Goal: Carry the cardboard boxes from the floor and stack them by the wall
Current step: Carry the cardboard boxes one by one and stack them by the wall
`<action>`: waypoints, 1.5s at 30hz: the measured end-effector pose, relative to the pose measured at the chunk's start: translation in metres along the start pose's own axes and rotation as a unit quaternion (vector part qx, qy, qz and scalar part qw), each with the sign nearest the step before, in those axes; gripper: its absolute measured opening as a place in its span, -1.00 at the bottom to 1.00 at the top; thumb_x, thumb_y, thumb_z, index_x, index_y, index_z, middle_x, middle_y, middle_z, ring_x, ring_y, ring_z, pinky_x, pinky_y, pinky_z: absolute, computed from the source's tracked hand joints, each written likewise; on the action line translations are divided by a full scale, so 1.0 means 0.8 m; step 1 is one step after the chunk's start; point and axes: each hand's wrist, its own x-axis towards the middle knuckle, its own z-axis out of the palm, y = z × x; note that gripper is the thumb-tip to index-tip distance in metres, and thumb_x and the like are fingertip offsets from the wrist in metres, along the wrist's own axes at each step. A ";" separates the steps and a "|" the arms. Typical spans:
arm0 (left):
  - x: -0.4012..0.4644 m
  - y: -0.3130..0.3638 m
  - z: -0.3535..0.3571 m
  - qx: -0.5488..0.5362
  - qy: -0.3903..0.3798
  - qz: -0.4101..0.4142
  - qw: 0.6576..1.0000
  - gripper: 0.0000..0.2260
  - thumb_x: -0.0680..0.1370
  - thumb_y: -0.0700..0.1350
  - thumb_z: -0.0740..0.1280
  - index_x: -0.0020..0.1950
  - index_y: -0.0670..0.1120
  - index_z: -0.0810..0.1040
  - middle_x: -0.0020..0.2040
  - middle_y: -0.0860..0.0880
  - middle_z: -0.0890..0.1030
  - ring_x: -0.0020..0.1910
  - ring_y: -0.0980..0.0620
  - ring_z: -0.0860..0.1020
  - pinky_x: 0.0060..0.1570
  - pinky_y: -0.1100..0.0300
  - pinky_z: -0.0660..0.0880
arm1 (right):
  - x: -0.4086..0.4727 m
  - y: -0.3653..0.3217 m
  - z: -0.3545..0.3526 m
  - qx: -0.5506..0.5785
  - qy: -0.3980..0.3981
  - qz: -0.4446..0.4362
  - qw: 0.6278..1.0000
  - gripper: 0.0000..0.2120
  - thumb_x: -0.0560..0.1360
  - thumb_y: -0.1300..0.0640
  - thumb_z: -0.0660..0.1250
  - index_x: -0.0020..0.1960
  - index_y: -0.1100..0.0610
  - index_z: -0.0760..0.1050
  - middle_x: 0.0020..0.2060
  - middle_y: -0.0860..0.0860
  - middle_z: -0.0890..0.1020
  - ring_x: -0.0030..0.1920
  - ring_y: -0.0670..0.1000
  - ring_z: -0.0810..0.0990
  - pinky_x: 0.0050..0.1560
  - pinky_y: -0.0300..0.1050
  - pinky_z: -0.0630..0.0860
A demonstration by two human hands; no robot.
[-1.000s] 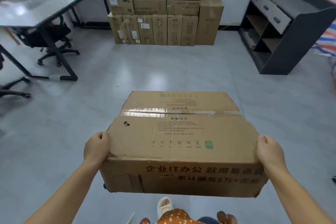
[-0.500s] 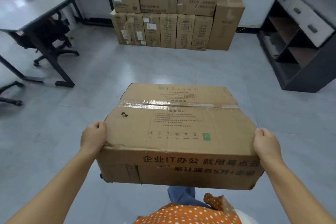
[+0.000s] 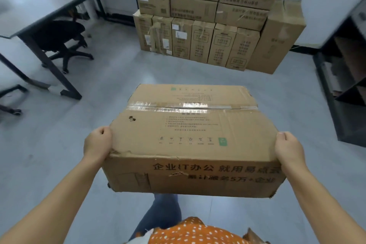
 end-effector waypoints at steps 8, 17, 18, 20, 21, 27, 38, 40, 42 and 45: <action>0.236 0.108 0.068 0.007 0.004 0.018 1.000 -0.70 0.58 -0.16 0.10 -0.35 -0.07 0.15 -0.41 -0.09 0.19 -0.37 -0.05 0.16 -0.33 0.09 0.05 | 0.189 -0.133 0.099 0.020 0.018 0.006 1.000 -0.67 0.63 0.14 0.00 -0.21 0.30 0.32 -0.30 0.14 0.40 -0.28 0.11 0.32 -0.30 -0.01 0.18; 0.498 0.289 0.096 -0.010 0.007 0.082 0.997 -0.68 0.59 -0.13 0.09 -0.36 -0.08 0.12 -0.42 -0.07 0.19 -0.40 -0.04 0.15 -0.35 0.12 0.05 | 0.380 -0.324 0.163 0.073 0.077 0.003 0.994 -0.68 0.61 0.15 0.01 -0.31 0.18 0.19 -0.37 0.08 0.31 -0.37 0.03 0.23 -0.36 -0.03 0.12; 0.522 0.305 0.103 -0.016 0.007 0.087 0.996 -0.68 0.59 -0.13 0.09 -0.36 -0.08 0.12 -0.42 -0.07 0.19 -0.41 -0.03 0.15 -0.36 0.13 0.04 | 0.400 -0.342 0.168 0.079 0.081 0.002 0.994 -0.68 0.61 0.15 0.01 -0.32 0.16 0.18 -0.38 0.07 0.30 -0.37 0.03 0.22 -0.36 -0.03 0.12; 0.569 0.338 0.117 -0.027 0.005 0.092 0.995 -0.68 0.59 -0.13 0.08 -0.35 -0.08 0.11 -0.41 -0.05 0.17 -0.40 -0.01 0.14 -0.35 0.14 0.03 | 0.443 -0.374 0.179 0.084 0.088 0.001 0.993 -0.68 0.61 0.14 0.00 -0.31 0.17 0.19 -0.37 0.07 0.30 -0.37 0.03 0.23 -0.35 -0.04 0.13; 0.592 0.355 0.126 -0.032 0.004 0.094 0.995 -0.68 0.59 -0.13 0.08 -0.35 -0.08 0.11 -0.41 -0.05 0.17 -0.40 -0.01 0.14 -0.35 0.14 0.03 | 0.466 -0.390 0.185 0.087 0.091 -0.001 0.992 -0.69 0.61 0.14 0.00 -0.31 0.17 0.19 -0.37 0.07 0.30 -0.36 0.03 0.23 -0.35 -0.04 0.13; 0.743 0.470 0.197 -0.057 0.024 0.096 0.993 -0.68 0.59 -0.17 0.10 -0.37 -0.08 0.14 -0.42 -0.06 0.21 -0.38 -0.05 0.15 -0.36 0.03 0.05 | 0.634 -0.492 0.220 0.112 0.108 -0.033 0.987 -0.70 0.58 0.17 0.01 -0.33 0.11 0.10 -0.40 0.03 0.22 -0.38 0.04 0.17 -0.34 -0.06 0.06; 1.001 0.702 0.267 -0.139 0.069 0.130 0.979 -0.70 0.58 -0.16 0.09 -0.35 -0.10 0.16 -0.42 -0.04 0.21 -0.40 -0.01 0.16 -0.37 0.10 0.06 | 0.932 -0.726 0.230 0.133 0.160 -0.123 0.970 -0.71 0.59 0.16 0.02 -0.29 0.20 0.26 -0.37 0.07 0.33 -0.29 0.09 0.27 -0.31 -0.02 0.14; 1.046 0.740 0.278 -0.146 0.069 0.140 0.977 -0.70 0.59 -0.15 0.09 -0.35 -0.09 0.15 -0.42 -0.04 0.20 -0.40 0.00 0.16 -0.37 0.11 0.06 | 0.977 -0.762 0.233 0.137 0.179 -0.135 0.965 -0.70 0.59 0.18 0.03 -0.30 0.21 0.26 -0.39 0.07 0.32 -0.27 0.09 0.28 -0.29 -0.01 0.15; 1.095 0.774 0.291 -0.158 0.065 0.150 0.974 -0.68 0.60 -0.14 0.08 -0.35 -0.10 0.14 -0.41 -0.04 0.20 -0.40 0.00 0.16 -0.36 0.11 0.05 | 1.015 -0.798 0.239 0.139 0.195 -0.143 0.960 -0.68 0.59 0.17 0.03 -0.34 0.16 0.23 -0.41 0.05 0.31 -0.30 0.09 0.27 -0.29 -0.01 0.15; 1.178 0.825 0.310 -0.176 0.060 0.165 0.969 -0.67 0.60 -0.13 0.08 -0.36 -0.10 0.15 -0.40 -0.06 0.21 -0.37 -0.02 0.16 -0.35 0.08 0.04 | 1.072 -0.854 0.256 0.152 0.213 -0.148 0.954 -0.65 0.60 0.15 0.02 -0.36 0.09 0.16 -0.42 0.03 0.28 -0.39 0.04 0.22 -0.36 -0.02 0.10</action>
